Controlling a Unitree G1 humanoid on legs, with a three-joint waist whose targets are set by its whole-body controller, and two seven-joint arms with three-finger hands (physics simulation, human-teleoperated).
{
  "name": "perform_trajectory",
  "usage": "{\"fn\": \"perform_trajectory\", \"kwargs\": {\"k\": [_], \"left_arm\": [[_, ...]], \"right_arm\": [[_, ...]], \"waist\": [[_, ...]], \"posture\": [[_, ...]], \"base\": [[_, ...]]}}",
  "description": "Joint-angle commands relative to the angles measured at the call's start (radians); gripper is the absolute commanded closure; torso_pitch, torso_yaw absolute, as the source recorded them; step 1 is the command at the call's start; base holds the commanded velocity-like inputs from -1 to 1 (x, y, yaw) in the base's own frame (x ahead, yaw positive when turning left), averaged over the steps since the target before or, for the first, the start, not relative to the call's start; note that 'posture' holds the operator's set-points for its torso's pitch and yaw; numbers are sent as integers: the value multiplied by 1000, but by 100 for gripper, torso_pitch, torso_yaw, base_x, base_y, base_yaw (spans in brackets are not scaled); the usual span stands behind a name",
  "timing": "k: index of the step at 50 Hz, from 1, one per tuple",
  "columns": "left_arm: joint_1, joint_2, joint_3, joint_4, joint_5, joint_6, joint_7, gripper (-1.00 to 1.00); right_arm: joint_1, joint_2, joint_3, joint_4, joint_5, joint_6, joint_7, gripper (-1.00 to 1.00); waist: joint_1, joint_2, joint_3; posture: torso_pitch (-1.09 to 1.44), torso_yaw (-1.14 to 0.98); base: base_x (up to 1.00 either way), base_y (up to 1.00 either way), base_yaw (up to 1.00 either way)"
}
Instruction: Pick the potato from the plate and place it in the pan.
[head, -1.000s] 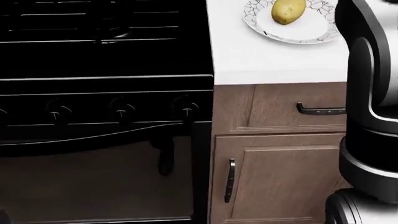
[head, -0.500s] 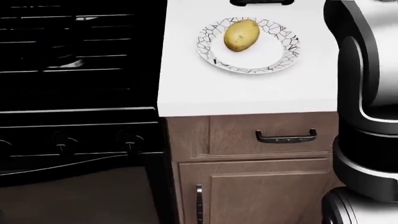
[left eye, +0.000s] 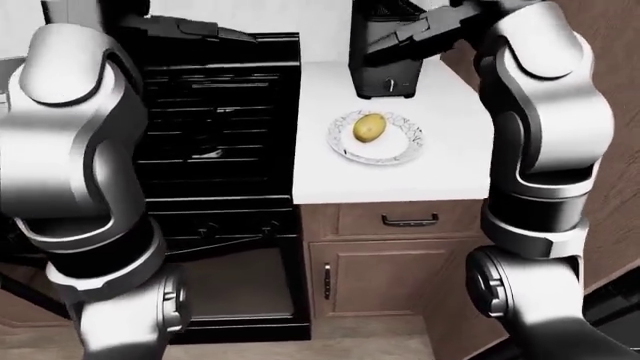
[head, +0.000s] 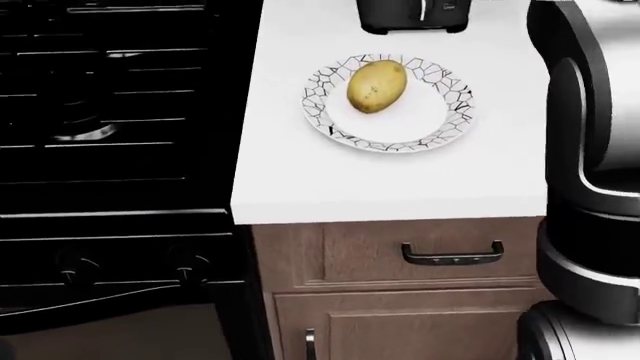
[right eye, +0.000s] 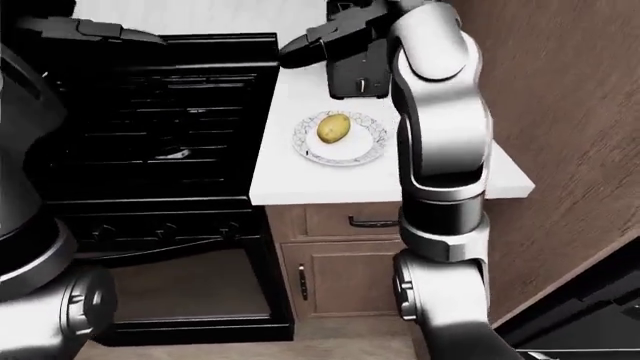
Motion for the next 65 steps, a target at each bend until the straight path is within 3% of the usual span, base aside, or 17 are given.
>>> {"fn": "perform_trajectory", "kwargs": {"k": [1,2,4,8,9,12,19,21,22,23,25,31,36,37,39,45,65], "left_arm": [[-30,2,-4,-22,1,-41,-3,-100],[-29,1,-5,-18,3,-45,-4,-100],[-31,0,-6,-24,4,-37,-5,-100],[-31,-2,-6,-22,8,-37,-6,-100],[-30,-3,-7,-21,9,-39,-6,-100],[-32,-4,-7,-24,11,-35,-7,-100],[-31,-5,-6,-16,15,-43,-10,-100],[-30,-6,-6,-11,16,-48,-10,-100],[-32,-6,-5,-15,15,-42,-10,-100],[-31,-6,-5,-14,15,-44,-10,-100],[-31,-7,-5,-12,15,-46,-9,-100],[-28,-8,-7,-18,16,-43,-9,-100],[-28,-8,-7,-22,17,-40,-10,-100],[-27,-8,-7,-21,17,-41,-10,-100],[-27,-8,-6,-22,17,-40,-10,-100],[-28,-8,-8,-18,20,-42,-12,-100],[-30,-2,-1,-29,18,-29,-13,-100]], "right_arm": [[-33,-12,-26,-28,-2,-33,-24,-100],[-32,-16,-23,-24,-5,-36,-27,-100],[-34,-17,-22,-28,0,-35,-28,-100],[-34,-21,-17,-15,-3,-27,-26,-100],[-34,-22,-18,-14,-5,-27,-26,-100],[-30,-21,-12,-11,-11,-34,-24,-100],[-30,-17,-12,-6,-24,-41,-16,-100],[-32,-12,-19,-5,-17,-42,-18,-100],[-32,-11,-17,-7,-16,-43,-18,-100],[-30,-11,-16,-7,-15,-49,-19,-100],[-31,-11,-19,-10,-11,-51,-20,-100],[-30,-20,-17,-21,-12,-39,-21,-100],[-28,-25,-19,-24,-18,-31,-20,-100],[-29,-26,-20,-25,-18,-29,-19,-100],[-31,-28,-24,-27,-16,-26,-22,-100],[-34,-44,-28,-27,-19,-10,-14,-100],[114,-130,-44,-82,-118,87,112,-100]], "waist": [[-6,-8,-26],[-9,-30,-38],[-1,-22,-17],[-5,-36,-9],[-4,-29,-35],[-17,5,-3],[-16,-14,-35],[-29,12,-20],[-32,70,-59],[-17,107,-52],[-29,112,-13],[-37,32,17],[-17,-43,-14],[-17,2,-9],[-22,-2,-31],[-24,18,-37],[-21,10,-29]], "posture": [[0,0],[0,0],[0,0],[0,0],[0,0],[0,0],[0,0],[0,0],[0,0],[0,0],[0,0],[0,0],[0,0],[0,0],[0,0],[0,0],[0,0]], "base": [[0,0,0],[0,0,0],[0,0,0],[0,0,0],[17,0,0],[45,8,0],[49,52,0],[30,23,0],[0,0,0],[0,0,0],[0,0,0],[0,0,0],[0,0,0],[0,0,0],[0,0,0],[0,0,0],[0,0,0]]}}
